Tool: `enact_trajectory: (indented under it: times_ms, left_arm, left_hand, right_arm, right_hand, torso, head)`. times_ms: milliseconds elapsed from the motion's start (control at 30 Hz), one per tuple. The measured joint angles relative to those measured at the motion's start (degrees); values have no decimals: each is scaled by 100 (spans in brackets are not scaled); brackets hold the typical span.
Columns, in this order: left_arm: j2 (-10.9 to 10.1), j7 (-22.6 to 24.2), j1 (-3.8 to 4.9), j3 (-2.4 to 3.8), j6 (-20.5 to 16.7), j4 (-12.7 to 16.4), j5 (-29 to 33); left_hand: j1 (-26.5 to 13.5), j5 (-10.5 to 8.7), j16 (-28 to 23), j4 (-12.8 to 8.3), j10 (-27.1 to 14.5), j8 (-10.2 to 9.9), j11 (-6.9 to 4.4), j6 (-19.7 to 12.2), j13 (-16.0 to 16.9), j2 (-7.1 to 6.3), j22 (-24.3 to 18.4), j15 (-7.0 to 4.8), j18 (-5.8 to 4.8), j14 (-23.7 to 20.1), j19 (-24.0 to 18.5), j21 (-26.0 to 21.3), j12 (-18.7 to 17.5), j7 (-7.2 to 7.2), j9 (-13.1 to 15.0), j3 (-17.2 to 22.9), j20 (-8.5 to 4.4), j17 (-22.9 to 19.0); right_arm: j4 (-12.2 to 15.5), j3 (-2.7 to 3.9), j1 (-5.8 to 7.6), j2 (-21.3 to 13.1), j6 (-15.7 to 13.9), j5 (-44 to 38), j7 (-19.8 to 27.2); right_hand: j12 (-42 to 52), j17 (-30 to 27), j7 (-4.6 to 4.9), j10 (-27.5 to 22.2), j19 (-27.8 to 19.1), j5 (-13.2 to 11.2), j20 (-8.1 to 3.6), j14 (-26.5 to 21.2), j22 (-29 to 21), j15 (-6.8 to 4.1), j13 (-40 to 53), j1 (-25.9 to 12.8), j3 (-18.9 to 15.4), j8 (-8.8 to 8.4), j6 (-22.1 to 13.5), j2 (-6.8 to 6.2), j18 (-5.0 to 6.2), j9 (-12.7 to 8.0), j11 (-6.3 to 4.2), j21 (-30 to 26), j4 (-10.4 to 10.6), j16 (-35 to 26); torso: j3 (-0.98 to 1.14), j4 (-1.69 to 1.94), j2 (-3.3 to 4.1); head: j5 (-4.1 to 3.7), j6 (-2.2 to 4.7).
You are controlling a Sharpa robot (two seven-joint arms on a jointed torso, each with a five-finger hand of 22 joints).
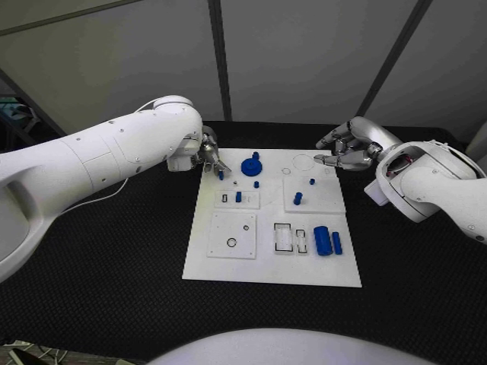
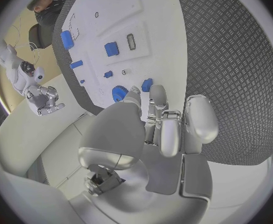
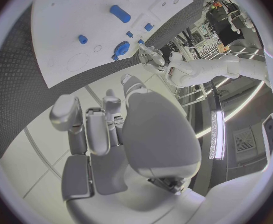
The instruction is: Assemble the parts on the task board
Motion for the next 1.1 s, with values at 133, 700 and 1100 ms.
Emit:
enact_trajectory:
  times_ms: [133, 700, 1100]
  left_arm:
    - [-7, 6, 0, 0, -25, 2, 10]
    - [-77, 55, 0, 1, -137, 66, 206]
    - [-348, 127, 0, 0, -333, 350, 566]
  left_hand:
    - [162, 0, 92, -100, 136, 36, -34, 100, 76, 42, -9, -44, 0, 1, 0, 0, 72, -49, -16, 68, 0, 0]
    - [757, -58, 133, -427, 358, -103, -94, 164, -59, 107, 29, -89, 2, 5, -1, 0, -180, -103, -156, 997, -42, 0]
    - [248, -37, 133, -524, 502, -60, -91, 194, -66, -507, 124, -88, 2, 5, 11, 0, -246, -92, -4, 2303, -54, 0]
  right_arm:
    - [-8, 0, 0, 4, 10, 3, 7]
    - [-87, 0, 0, 3, 25, 20, 48]
    - [-99, 0, 0, -5, 25, 27, 66]
  right_hand:
    - [0, 0, 0, 0, 0, 21, 0, 0, 0, 0, -2, 0, 0, 0, 0, 0, 0, 0, 0, 0, 0, 0]
    - [0, 0, 0, 0, 0, 21, 0, 0, 1, 0, -1, 0, 16, 0, 0, 0, 0, 0, 0, 0, 16, 0]
    - [0, 0, 0, 0, 0, 21, 0, 0, 1, 0, -1, 0, 16, 0, 0, 0, 0, 1, 0, 0, 16, 0]
  torso:
    - [1, 0, 0]
    - [0, 3, 0]
    - [1, 10, -4]
  head:
    - [13, -8]
    - [20, -32]
    - [44, -25]
